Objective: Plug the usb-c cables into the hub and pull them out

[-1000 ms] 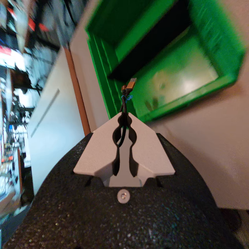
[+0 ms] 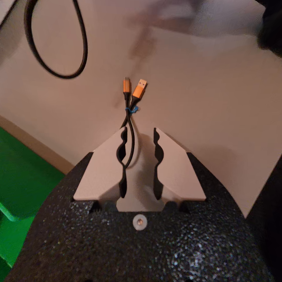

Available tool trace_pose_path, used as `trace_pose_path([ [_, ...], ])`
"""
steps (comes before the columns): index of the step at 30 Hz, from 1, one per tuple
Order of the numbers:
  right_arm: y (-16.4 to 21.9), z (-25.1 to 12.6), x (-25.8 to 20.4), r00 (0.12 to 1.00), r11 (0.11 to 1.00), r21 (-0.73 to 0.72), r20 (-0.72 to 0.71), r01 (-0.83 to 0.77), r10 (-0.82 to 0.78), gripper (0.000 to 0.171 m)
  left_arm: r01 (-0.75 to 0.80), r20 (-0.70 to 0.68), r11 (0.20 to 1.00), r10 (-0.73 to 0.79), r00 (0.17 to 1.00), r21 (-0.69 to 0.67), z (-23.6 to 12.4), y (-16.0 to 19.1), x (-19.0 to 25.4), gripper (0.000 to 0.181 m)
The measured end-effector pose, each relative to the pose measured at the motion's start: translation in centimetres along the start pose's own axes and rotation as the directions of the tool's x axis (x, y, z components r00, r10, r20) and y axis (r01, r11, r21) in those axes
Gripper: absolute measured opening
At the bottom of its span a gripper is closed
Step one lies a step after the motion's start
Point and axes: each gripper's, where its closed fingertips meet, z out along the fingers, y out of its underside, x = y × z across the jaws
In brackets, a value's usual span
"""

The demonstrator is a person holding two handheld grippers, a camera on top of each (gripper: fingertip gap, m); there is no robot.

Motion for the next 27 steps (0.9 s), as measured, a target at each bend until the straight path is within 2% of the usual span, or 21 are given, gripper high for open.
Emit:
trace_pose_path([
  [1,0.0,0.0,-0.1,1.0,1.0,0.0,0.01,-0.015,0.015,0.021,-0.037,0.017,0.999,0.037,0.999,-0.001,0.4,-0.4,-0.2,0.032],
  [3,-0.6,-0.1,-0.2,1.0,1.0,0.019,0.019,-0.025,0.025,0.021,-0.069,0.081,0.997,0.07,0.994,-0.016,1.3,-1.0,-1.5,0.031],
  [7,-1.1,-0.4,-0.5,0.999,0.999,0.026,0.042,-0.023,0.022,0.021,0.042,0.072,0.999,-0.042,0.996,0.008,3.6,-2.2,-3.0,0.02],
  [13,-0.3,0.1,-0.8,0.998,1.0,-0.004,0.061,-0.026,0.026,0.021,-0.04,0.142,0.998,0.046,0.989,-0.046,5.5,-2.3,-3.6,0.017],
  [21,-0.1,0.1,-1.0,0.997,1.0,-0.023,0.08,-0.017,0.019,0.021,-0.069,0.021,0.998,0.069,0.997,-0.007,6.0,-3.7,-1.9,0.02],
  [23,0.2,0.1,-0.9,0.997,0.999,-0.033,0.08,-0.018,0.02,0.021,-0.098,0.026,0.995,0.098,0.995,-0.008,6.2,-3.9,-1.7,0.02],
  [26,0.5,0.2,-1.0,0.995,0.999,-0.047,0.09,-0.027,0.031,0.021,-0.149,0.023,0.988,0.15,0.988,-0.035,7.0,-3.6,-1.4,0.005],
  [27,0.7,0.2,-1.1,0.994,0.998,-0.058,0.099,-0.029,0.035,0.021,-0.155,0.031,0.987,0.156,0.987,-0.046,7.1,-3.6,-1.4,0.006],
])
